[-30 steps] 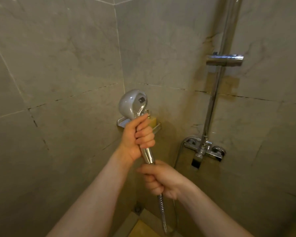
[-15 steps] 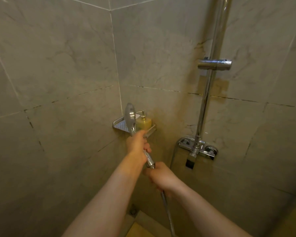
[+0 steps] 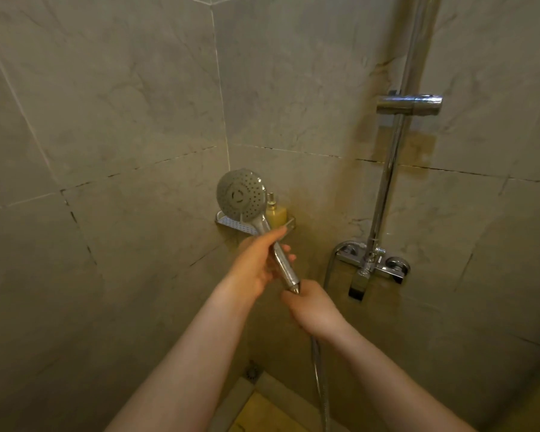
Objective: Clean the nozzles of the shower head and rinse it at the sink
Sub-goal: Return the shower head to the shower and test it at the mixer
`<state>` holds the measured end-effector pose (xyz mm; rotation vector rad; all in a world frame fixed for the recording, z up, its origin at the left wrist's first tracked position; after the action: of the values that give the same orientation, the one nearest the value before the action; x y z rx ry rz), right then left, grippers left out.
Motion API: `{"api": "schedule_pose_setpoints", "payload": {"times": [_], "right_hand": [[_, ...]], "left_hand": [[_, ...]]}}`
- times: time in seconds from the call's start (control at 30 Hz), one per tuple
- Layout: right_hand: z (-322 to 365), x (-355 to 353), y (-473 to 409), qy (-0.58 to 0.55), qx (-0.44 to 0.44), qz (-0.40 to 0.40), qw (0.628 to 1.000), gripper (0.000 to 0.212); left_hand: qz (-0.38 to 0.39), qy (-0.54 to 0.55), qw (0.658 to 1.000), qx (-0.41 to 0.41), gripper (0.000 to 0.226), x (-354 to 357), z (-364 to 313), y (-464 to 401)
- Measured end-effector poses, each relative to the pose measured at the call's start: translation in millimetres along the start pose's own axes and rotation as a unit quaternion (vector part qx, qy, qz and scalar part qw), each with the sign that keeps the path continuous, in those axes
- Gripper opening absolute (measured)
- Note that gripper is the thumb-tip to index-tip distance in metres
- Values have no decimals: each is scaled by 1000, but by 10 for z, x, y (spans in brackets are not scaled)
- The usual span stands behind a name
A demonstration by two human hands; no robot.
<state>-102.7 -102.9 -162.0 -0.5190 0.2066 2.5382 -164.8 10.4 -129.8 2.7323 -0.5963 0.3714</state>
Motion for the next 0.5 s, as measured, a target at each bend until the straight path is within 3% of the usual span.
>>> {"api": "schedule_pose_setpoints", "payload": {"times": [0.13, 0.27, 0.33, 0.4, 0.47, 0.5], "right_hand": [[-62, 47, -26, 133, -36, -47, 989, 13], [-42, 208, 37, 54, -15, 43, 998, 19], [-79, 264, 129, -91, 58, 115, 987, 23], [-103, 318, 224, -221, 126, 194, 947, 29], [-140, 360, 267, -256, 148, 231, 927, 33], [-172, 377, 272, -248, 150, 229, 929, 33]], "left_hand": [[-108, 60, 992, -11, 26, 17, 79, 9], [-141, 123, 982, -8, 20, -88, 163, -6], [-53, 158, 986, -29, 37, -129, 165, -9], [79, 207, 974, -56, 47, -136, 174, 17], [162, 254, 950, -80, 47, -201, 248, 17], [165, 258, 948, -86, 45, -242, 308, 2]]}}
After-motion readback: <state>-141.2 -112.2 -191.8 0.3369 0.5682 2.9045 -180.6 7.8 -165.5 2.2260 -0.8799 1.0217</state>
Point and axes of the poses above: each hand's wrist, its own y-axis away from the middle knuckle, its own x-axis out of the palm, z = x × y, the point moved 4 cm from there along -y, towards the middle knuckle, and after that the axes turned 7 degrees about -z, right-handed, at the moved point
